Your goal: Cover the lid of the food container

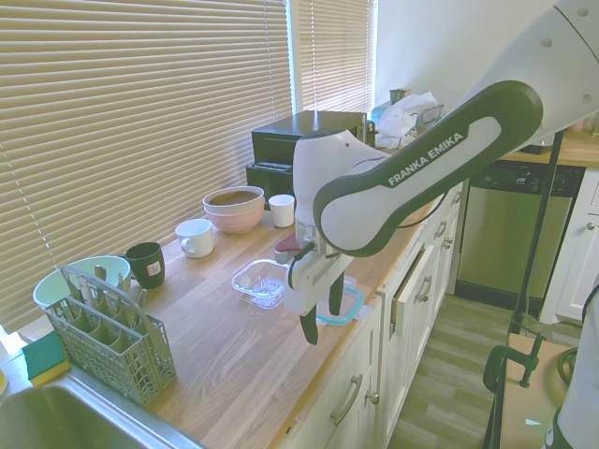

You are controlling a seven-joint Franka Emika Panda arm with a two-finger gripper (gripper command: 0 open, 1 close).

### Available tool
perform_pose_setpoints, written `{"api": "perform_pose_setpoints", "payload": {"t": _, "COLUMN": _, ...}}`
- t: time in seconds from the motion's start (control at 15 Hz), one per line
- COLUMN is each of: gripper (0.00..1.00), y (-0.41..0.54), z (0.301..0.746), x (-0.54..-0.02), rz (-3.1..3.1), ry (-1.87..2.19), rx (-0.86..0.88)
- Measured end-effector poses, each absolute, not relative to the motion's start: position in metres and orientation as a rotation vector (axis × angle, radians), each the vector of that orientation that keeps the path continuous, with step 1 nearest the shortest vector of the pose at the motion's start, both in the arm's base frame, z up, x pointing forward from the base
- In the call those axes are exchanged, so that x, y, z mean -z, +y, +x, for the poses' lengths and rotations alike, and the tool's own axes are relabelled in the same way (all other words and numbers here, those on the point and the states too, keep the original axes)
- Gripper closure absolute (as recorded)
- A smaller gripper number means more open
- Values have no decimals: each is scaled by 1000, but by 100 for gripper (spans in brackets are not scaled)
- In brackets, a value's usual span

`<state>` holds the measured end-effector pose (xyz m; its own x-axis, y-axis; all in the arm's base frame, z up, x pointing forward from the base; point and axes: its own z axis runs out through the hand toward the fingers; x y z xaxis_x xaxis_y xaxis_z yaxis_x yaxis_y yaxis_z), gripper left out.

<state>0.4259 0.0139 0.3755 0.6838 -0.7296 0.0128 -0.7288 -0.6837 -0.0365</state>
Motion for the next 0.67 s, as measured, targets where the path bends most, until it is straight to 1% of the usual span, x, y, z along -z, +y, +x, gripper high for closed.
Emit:
{"api": "perform_pose_setpoints", "payload": {"t": 0.33, "gripper": 0, "y": 7, "z": 422, "x": -370, "rz": -2858, "ry": 1243, "rx": 24}}
{"api": "perform_pose_setpoints", "payload": {"t": 0.67, "gripper": 0, "y": -42, "z": 411, "x": -365, "rz": -2805, "ry": 1278, "rx": -1}}
